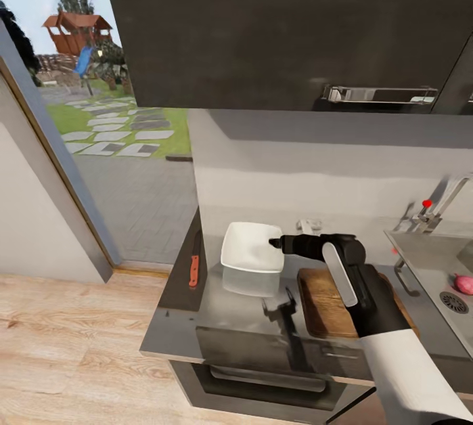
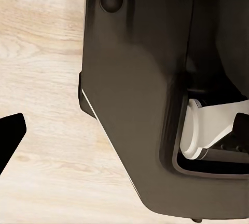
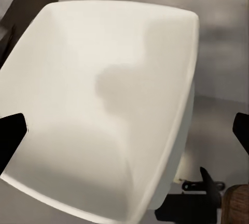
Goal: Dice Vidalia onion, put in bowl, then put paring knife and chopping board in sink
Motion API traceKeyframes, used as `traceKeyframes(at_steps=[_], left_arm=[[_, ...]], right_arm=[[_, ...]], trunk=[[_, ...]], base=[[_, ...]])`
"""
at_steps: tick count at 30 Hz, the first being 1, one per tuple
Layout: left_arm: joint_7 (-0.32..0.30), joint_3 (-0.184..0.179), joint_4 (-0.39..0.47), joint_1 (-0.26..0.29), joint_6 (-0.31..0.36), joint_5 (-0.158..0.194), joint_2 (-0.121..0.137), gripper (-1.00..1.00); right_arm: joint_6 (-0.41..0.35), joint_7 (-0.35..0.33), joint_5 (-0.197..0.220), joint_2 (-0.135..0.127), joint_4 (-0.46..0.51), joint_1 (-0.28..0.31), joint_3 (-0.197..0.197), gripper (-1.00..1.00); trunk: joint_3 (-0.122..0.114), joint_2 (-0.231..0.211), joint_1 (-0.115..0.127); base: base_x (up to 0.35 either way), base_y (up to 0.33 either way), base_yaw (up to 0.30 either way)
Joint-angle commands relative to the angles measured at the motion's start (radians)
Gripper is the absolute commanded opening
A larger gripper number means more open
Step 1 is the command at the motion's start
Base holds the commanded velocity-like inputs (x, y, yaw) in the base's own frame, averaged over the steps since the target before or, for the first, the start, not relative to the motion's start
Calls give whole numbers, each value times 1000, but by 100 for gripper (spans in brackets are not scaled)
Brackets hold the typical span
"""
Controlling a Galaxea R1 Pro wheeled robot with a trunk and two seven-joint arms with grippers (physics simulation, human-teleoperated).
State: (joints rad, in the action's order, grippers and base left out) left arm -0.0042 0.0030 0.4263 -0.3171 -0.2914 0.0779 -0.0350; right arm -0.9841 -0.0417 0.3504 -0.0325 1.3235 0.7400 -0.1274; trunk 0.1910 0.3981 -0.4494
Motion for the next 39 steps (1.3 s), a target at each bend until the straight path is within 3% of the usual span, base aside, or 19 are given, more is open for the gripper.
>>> traceKeyframes(at_steps=[1, 17, 32, 39], left_arm=[[0, 0, 2, 0, -1, 8, 0, 100], [0, 0, 0, 0, -1, 8, 0, 100], [-1, 0, -1, 0, -1, 8, 0, 100], [0, 0, -1, 0, -1, 8, 0, 100]], right_arm=[[-4, -4, -5, -1, 11, 1, -1, 100], [-2, -4, -8, -4, 31, 1, -1, 100], [0, -4, -8, -6, 34, 1, -1, 100], [3, -4, -8, -7, 81, -2, -1, 100]], trunk=[[2, 2, -1], [2, 2, -1], [2, 2, -1], [2, 2, -1]], base=[[-7, 0, 0], [-234, -9, 0], [-227, -161, 0], [-289, -152, 0]])
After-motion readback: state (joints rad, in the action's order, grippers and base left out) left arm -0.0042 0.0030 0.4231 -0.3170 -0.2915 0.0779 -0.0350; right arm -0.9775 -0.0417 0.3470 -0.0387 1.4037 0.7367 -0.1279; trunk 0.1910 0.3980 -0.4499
